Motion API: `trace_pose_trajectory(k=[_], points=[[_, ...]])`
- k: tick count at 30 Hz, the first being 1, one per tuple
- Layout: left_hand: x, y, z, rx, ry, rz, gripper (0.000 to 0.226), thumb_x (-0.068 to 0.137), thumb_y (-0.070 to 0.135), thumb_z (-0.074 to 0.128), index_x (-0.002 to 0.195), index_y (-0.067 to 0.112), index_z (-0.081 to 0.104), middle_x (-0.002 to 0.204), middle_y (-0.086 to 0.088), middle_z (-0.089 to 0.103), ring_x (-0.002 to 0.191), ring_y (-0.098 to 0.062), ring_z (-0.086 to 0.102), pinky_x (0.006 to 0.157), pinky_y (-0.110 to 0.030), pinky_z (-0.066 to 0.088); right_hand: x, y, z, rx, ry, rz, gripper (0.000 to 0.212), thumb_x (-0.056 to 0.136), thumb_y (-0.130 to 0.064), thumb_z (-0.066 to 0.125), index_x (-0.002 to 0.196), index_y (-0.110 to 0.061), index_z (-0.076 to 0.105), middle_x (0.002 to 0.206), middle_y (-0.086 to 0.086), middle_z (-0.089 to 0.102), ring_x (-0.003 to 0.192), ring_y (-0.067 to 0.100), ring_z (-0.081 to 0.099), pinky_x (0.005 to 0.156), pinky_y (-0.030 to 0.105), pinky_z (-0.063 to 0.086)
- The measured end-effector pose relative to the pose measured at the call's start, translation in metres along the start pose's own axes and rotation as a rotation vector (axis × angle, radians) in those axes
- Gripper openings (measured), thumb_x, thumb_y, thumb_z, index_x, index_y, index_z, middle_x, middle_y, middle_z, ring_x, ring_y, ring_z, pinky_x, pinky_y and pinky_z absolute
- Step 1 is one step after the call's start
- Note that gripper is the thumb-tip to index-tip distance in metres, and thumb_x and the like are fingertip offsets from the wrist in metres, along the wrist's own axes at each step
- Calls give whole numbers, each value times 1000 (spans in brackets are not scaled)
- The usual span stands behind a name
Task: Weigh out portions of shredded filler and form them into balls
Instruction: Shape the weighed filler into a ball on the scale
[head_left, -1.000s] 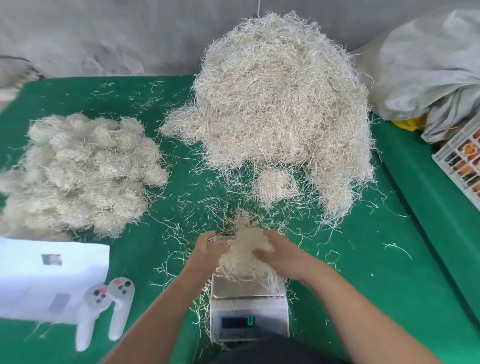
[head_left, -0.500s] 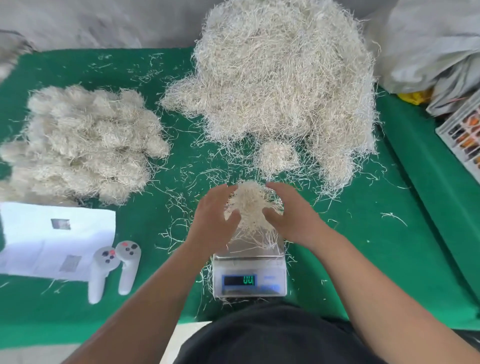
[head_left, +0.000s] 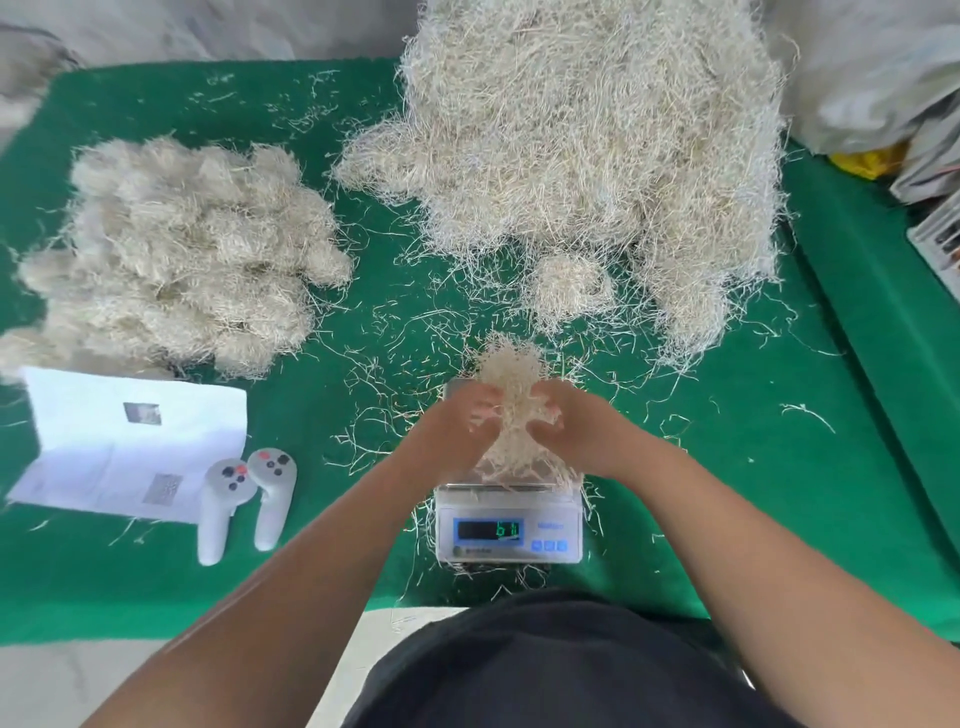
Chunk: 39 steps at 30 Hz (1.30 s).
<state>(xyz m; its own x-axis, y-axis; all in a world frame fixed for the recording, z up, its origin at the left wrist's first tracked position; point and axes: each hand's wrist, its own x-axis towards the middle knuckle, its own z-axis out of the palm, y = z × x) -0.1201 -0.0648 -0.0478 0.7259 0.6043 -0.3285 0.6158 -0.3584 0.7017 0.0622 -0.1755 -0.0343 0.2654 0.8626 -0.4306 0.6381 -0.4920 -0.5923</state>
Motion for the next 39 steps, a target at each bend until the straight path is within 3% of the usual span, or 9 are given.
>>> trace_pose_trajectory(k=[3, 6, 8, 14, 22, 28, 34, 36, 39], points=[[-9, -4, -7, -26, 65, -18, 29, 103, 29, 56, 131, 31, 55, 124, 10, 63, 104, -3, 61, 85, -25, 55, -6, 6, -3, -2, -3, -16, 46, 103, -38, 59, 147, -32, 49, 138, -4, 58, 107, 10, 59, 91, 27, 47], [-8, -5, -13, 42, 298, -38, 23, 98, 33, 58, 121, 37, 60, 126, 11, 54, 117, -10, 50, 100, -32, 41, -8, 7, -12, 75, 121, -21, 39, 101, -38, 62, 139, -33, 58, 130, -8, 59, 101, 8, 62, 86, 29, 49], [-7, -2, -17, 85, 367, -35, 31, 97, 38, 57, 128, 41, 55, 130, 12, 43, 126, -13, 36, 105, -35, 30, -8, 7, -15, 86, 244, -49, 28, 100, -34, 64, 128, -32, 63, 128, -5, 58, 98, 8, 61, 87, 32, 50], [-6, 11, -18, 159, 349, 113, 47, 97, 37, 58, 143, 41, 51, 154, 9, 34, 143, -18, 25, 118, -42, 23, -4, 1, -12, 96, 322, -121, 47, 99, -26, 66, 145, -26, 54, 146, 1, 50, 112, 12, 51, 102, 26, 34], [6, 10, -12, 33, 320, 126, 39, 99, 32, 56, 136, 42, 51, 147, 17, 38, 138, -8, 32, 118, -40, 29, 24, 10, -15, 69, 286, -61, 47, 101, -26, 65, 146, -22, 53, 148, 1, 49, 116, 4, 51, 97, 2, 29], [30, 13, -11, -31, 276, 57, 38, 98, 40, 49, 136, 42, 49, 144, 22, 39, 136, -3, 38, 118, -41, 34, 97, 22, -38, -77, 180, 69, 52, 99, -24, 64, 149, -23, 51, 164, 10, 29, 142, 35, 45, 120, 48, 38], [64, 21, -14, -83, 258, 9, 36, 99, 38, 49, 134, 43, 49, 136, 31, 43, 130, 8, 40, 118, -38, 39, 194, 38, -49, -148, 24, 221, 70, 96, -28, 65, 157, -44, 35, 172, -1, -15, 156, 46, 10, 120, 60, 36], [76, 23, -18, -126, 253, -12, 36, 98, 40, 47, 133, 43, 50, 132, 37, 43, 129, 11, 41, 114, -36, 44, 218, 44, -56, -161, -42, 281, 74, 96, -29, 63, 159, -47, 28, 171, -3, -20, 157, 47, 2, 120, 64, 33], [91, 26, -29, -153, 272, -22, 29, 100, 38, 49, 125, 52, 48, 128, 41, 45, 126, 18, 40, 110, -25, 41, 235, 46, -59, -206, -152, 335, 74, 100, -37, 57, 164, -36, 22, 174, 4, -10, 155, 49, 11, 123, 64, 24]])
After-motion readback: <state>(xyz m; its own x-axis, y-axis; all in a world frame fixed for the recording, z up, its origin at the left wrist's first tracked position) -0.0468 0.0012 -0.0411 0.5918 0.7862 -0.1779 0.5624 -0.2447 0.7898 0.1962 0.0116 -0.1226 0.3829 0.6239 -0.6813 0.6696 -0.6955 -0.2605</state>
